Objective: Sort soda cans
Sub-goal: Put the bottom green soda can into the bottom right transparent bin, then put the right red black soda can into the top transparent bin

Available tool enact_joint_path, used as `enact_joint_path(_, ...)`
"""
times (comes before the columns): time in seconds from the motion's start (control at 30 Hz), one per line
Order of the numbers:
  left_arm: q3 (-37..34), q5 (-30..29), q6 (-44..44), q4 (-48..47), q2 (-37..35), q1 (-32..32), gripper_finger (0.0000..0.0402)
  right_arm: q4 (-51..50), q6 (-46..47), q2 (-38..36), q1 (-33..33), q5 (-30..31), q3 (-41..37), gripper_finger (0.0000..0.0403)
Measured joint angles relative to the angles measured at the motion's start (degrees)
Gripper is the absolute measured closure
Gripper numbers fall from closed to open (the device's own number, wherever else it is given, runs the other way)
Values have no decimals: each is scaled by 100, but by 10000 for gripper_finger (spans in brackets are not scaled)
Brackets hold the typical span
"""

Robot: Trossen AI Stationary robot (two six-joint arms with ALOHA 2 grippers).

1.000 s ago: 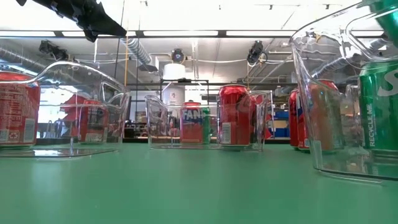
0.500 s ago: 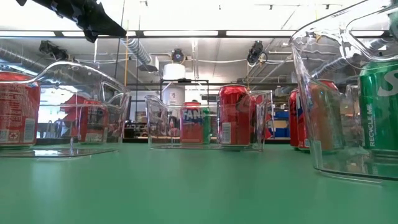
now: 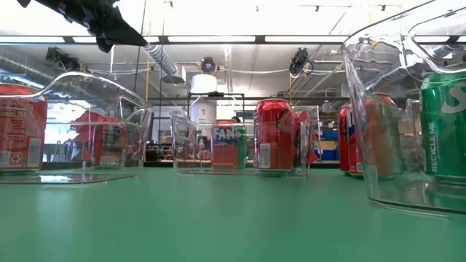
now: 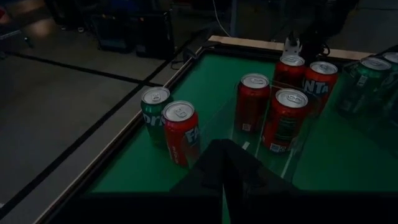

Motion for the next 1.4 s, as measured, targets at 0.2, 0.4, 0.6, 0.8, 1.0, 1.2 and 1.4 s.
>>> enact_joint_path(0.2,0,-1,-2,6,0,0,399,18,-158,-24,0,-325,152,166)
enact_joint_path(0.4,0,-2,-4,10,0,0,398,87,-363,-90,11,-879,381,162)
enact_joint_path(0.6,0,-2,-2,43,0,0,392,-6,-376,-80,3,-1474,608,140)
enact_joint_path(0.8,0,-7,287,41,0,0,390,-314,-540,-63,-146,-2178,890,92)
enact_joint_path(1.0,0,-9,452,44,0,0,390,-377,-1244,-63,-363,-2526,1179,55)
enact_joint_path(1.2,0,-34,444,272,2,0,388,-396,-1936,-70,-688,-2503,1399,60)
enact_joint_path(1.4,0,-39,553,389,111,0,398,-407,-3184,-70,-1247,-1699,1270,125)
